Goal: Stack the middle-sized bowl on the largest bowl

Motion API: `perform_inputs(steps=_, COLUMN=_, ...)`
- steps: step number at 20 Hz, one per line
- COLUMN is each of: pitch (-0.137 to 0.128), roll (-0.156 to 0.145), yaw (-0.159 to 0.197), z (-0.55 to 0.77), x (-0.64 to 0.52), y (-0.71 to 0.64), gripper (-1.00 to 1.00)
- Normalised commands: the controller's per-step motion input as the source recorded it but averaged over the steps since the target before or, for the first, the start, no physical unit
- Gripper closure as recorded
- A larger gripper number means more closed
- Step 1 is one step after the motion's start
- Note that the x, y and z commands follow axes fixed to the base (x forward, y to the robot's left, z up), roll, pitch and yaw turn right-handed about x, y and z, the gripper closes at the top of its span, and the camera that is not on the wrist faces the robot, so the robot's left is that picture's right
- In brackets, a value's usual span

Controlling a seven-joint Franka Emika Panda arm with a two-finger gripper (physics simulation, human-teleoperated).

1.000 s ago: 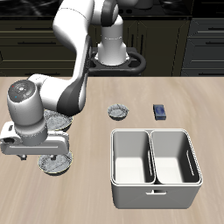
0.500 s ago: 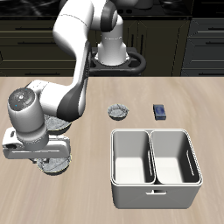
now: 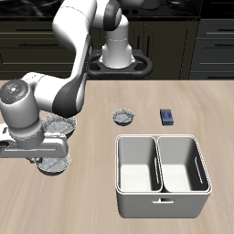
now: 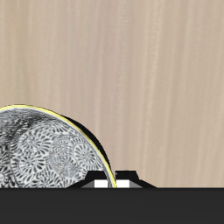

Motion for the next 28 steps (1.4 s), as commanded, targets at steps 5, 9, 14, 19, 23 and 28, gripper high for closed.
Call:
perform_inputs(steps=5, pitch=-0.05, roll=-0.026, yaw=-0.008, z=0.42, x=-0.1, y=-0.06, gripper=1.0)
perform_inputs(steps=9, pitch=-0.044, roll=-0.019, yaw=-0.032, z=0.37, x=-0.11, y=-0.08, gripper=1.0)
perform_inputs(steps=14, pitch=-0.049, roll=0.001, yaw=0.01, z=0.32, x=-0.12, y=0.0, gripper=1.0)
perform_inputs(steps=19, pitch=-0.096, roll=0.022, yaw=-0.013, z=0.62, x=-0.33, y=0.07, gripper=1.0)
perform_inputs(steps=23, pitch=-0.073, roll=0.027, yaw=0.016, z=0.38, x=-0.36, y=0.12, gripper=1.0)
perform_inputs(steps=28, pitch=-0.036, roll=0.019, yaw=0.014, z=0.13, x=-0.21, y=0.03, gripper=1.0)
